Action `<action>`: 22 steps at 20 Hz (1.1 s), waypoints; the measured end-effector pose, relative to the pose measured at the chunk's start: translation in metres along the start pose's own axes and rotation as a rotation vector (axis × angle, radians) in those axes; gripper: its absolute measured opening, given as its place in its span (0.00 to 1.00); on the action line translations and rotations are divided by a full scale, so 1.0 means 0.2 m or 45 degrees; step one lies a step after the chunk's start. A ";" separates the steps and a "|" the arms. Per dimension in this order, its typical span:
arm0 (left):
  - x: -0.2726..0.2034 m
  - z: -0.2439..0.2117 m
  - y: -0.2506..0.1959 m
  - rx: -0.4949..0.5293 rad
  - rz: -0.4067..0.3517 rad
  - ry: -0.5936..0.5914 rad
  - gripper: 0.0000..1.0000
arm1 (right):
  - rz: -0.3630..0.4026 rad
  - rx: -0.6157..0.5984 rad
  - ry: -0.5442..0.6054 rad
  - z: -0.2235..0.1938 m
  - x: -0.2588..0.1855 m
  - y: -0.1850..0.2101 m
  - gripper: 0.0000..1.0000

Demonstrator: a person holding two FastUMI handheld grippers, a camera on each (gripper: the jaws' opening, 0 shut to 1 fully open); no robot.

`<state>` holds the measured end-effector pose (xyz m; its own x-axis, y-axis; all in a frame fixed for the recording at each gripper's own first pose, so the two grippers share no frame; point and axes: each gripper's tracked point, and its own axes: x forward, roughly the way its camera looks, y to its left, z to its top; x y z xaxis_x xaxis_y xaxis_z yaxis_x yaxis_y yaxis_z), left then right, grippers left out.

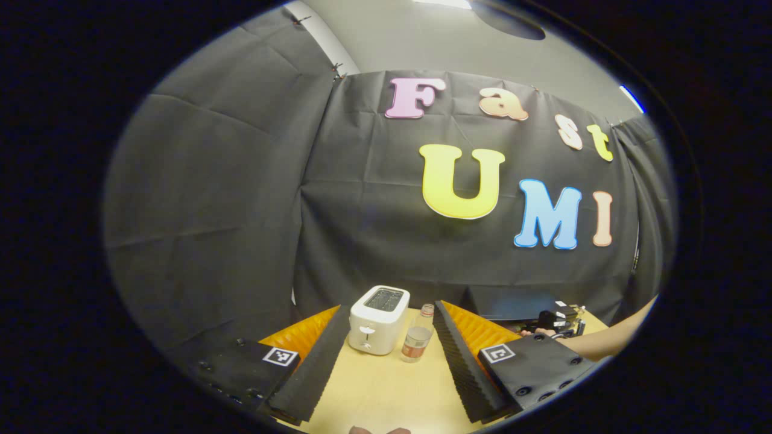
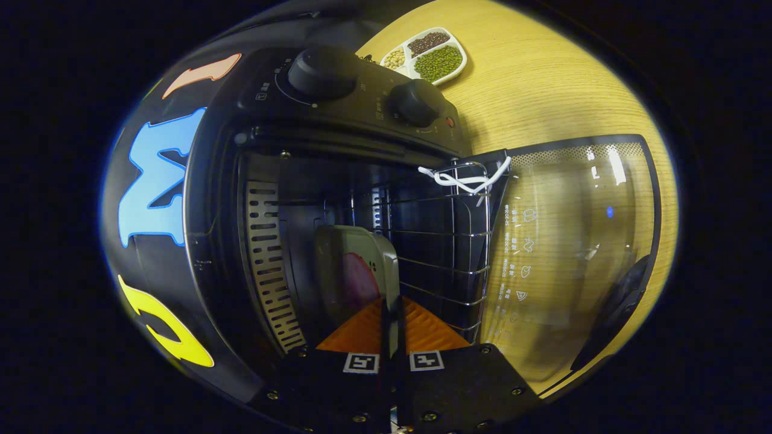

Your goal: Open the electric oven with the left hand, put the food in, and close the electric oven.

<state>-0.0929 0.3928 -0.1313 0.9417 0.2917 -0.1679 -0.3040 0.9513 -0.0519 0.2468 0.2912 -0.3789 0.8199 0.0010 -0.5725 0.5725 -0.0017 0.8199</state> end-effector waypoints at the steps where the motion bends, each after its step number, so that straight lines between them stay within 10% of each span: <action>1: 0.01 0.00 -0.01 -0.006 -0.010 -0.003 0.94 | 0.002 -0.035 -0.002 0.01 -0.02 0.01 0.06; 6: 0.09 0.02 -0.25 -0.014 -0.138 -0.026 0.94 | -0.014 -0.335 0.056 0.03 -0.20 0.02 0.34; 13: 0.15 0.01 -0.67 0.008 -0.374 -0.021 0.94 | -0.014 -0.954 0.039 0.28 -0.55 -0.04 0.40; 22: 0.13 0.03 -1.02 0.041 -0.440 -0.046 0.98 | 0.353 -1.747 -0.333 0.64 -1.12 0.44 0.40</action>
<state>-0.0062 0.2058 -0.1193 0.9928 -0.0451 -0.1106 0.0377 0.9969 -0.0687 0.1136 0.1638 -0.1796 0.9664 -0.0211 -0.2560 0.0664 0.9833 0.1693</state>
